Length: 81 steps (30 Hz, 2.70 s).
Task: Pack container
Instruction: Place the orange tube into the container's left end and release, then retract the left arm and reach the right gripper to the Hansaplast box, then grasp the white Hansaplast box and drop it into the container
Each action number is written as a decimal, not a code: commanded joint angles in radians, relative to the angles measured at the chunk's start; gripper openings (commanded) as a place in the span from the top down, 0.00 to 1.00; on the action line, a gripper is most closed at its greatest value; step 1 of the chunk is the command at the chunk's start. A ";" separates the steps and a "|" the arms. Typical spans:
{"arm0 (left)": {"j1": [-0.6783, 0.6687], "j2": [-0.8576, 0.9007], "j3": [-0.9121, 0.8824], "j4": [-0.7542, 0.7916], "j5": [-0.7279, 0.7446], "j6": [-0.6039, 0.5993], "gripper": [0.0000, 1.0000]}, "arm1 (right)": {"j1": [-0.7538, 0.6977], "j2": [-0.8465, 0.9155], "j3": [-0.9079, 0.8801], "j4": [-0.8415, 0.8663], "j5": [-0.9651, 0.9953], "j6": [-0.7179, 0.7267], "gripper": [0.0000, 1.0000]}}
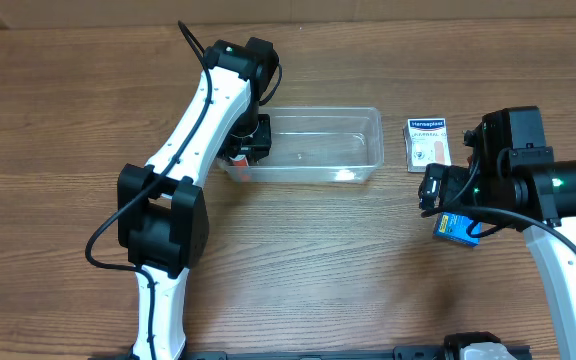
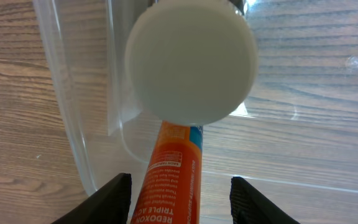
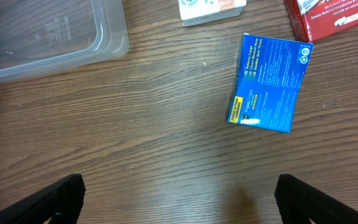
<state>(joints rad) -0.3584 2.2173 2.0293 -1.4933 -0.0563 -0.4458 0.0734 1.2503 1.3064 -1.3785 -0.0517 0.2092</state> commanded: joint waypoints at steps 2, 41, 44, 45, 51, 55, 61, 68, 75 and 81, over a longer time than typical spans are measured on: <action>0.002 -0.007 0.003 -0.002 -0.007 0.005 0.48 | -0.002 -0.002 0.028 0.003 0.005 0.000 0.00; 0.097 -0.970 -0.300 -0.193 -0.138 -0.094 0.00 | -0.092 0.752 0.558 0.083 0.135 -0.272 0.00; 0.097 -0.954 -0.300 -0.182 -0.138 -0.101 0.00 | -0.093 0.813 0.558 0.075 0.066 -0.308 0.00; 0.097 -0.951 -0.300 -0.179 -0.138 -0.101 0.00 | -0.093 0.825 0.558 0.072 0.058 -0.312 0.00; 0.097 -0.941 -0.300 -0.170 -0.138 -0.101 0.00 | -0.094 0.845 0.486 0.119 0.058 -0.316 0.00; 0.097 -0.941 -0.300 -0.166 -0.137 -0.101 0.00 | -0.095 0.845 0.406 0.176 0.058 -0.316 0.00; 0.097 -0.941 -0.300 -0.162 -0.137 -0.101 0.00 | -0.095 0.845 0.320 0.259 0.057 -0.315 0.00; 0.097 -0.941 -0.300 -0.155 -0.135 -0.101 0.00 | -0.095 0.845 0.248 0.374 0.057 -0.315 0.00; 0.097 -0.941 -0.300 -0.155 -0.134 -0.101 0.00 | -0.095 0.845 0.213 0.455 0.057 -0.314 0.04; 0.097 -0.941 -0.300 -0.154 -0.134 -0.101 0.00 | -0.095 0.845 0.213 0.455 0.057 -0.314 0.22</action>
<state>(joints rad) -0.2657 1.2732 1.7348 -1.6527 -0.1699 -0.5255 -0.0135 2.1014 1.5280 -0.9276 0.0074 -0.1036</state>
